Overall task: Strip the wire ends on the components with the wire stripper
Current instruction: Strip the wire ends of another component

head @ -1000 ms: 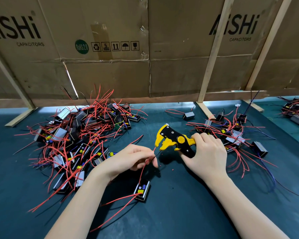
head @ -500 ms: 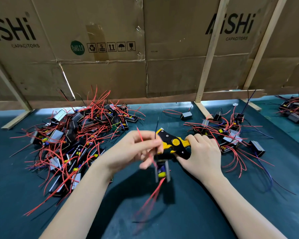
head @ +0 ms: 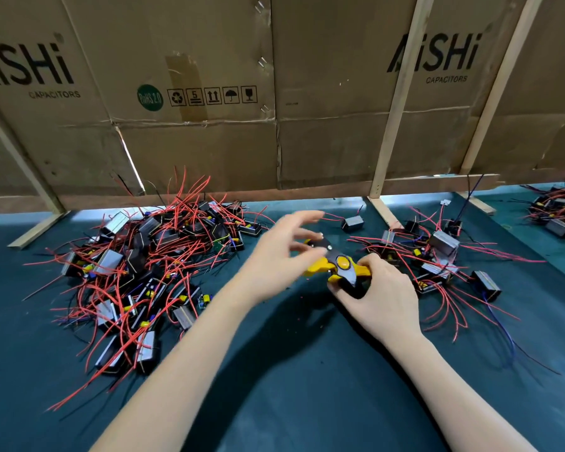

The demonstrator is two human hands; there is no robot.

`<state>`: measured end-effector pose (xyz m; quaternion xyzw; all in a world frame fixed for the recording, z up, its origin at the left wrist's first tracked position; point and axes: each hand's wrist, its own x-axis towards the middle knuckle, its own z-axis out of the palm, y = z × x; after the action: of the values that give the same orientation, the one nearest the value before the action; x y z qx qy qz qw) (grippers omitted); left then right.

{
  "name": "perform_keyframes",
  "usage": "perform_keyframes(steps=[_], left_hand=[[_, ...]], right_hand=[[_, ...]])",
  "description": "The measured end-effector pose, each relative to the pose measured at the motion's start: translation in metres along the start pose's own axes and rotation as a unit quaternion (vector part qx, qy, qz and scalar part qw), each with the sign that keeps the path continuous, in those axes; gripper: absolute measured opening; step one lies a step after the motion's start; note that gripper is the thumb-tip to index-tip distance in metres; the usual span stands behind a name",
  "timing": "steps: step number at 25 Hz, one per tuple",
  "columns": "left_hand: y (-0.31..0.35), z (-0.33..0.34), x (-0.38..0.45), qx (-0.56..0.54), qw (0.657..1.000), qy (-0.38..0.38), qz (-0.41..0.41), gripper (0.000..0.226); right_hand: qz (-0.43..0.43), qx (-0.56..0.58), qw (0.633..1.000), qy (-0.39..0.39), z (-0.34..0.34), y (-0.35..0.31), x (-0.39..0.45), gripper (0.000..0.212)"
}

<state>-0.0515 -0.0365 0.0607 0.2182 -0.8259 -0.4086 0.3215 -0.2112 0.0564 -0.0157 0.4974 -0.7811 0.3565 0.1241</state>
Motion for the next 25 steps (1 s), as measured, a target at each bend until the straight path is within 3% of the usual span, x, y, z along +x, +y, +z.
perform_keyframes(steps=[3, 5, 8, 10, 12, 17, 21, 25], left_hand=[[-0.031, -0.054, -0.016, 0.079, 0.970, 0.227, -0.032, 0.033], [-0.054, -0.077, -0.027, 0.120, 0.937, 0.314, -0.090, 0.025], [-0.081, -0.079, -0.038, 0.278, 0.913, 0.248, -0.167, 0.016], [-0.091, -0.072, -0.040, 0.392, 0.881, 0.174, -0.198, 0.019], [-0.092, -0.072, -0.041, 0.445, 0.857, 0.162, -0.203, 0.015], [-0.083, -0.071, -0.044, 0.378, 0.876, 0.259, -0.148, 0.011], [-0.073, -0.074, -0.047, 0.344, 0.860, 0.362, -0.109, 0.009], [-0.069, -0.075, -0.047, 0.211, 0.896, 0.379, -0.089, 0.009]], right_hand=[[0.087, 0.154, 0.984, -0.011, -0.001, -0.004, 0.002, 0.037], [0.101, 0.209, 0.973, 0.005, -0.004, -0.004, 0.004, 0.029], [0.109, 0.204, 0.973, 0.021, -0.011, -0.005, 0.004, 0.018], [0.130, 0.195, 0.972, -0.005, -0.015, -0.003, 0.003, 0.019], [0.145, 0.205, 0.967, -0.040, -0.019, -0.001, 0.002, 0.022], [0.164, 0.234, 0.956, -0.067, -0.023, 0.007, 0.006, 0.020], [0.208, 0.271, 0.937, -0.066, -0.022, 0.014, 0.006, 0.033], [0.243, 0.302, 0.918, -0.081, -0.021, 0.014, 0.008, 0.039]])
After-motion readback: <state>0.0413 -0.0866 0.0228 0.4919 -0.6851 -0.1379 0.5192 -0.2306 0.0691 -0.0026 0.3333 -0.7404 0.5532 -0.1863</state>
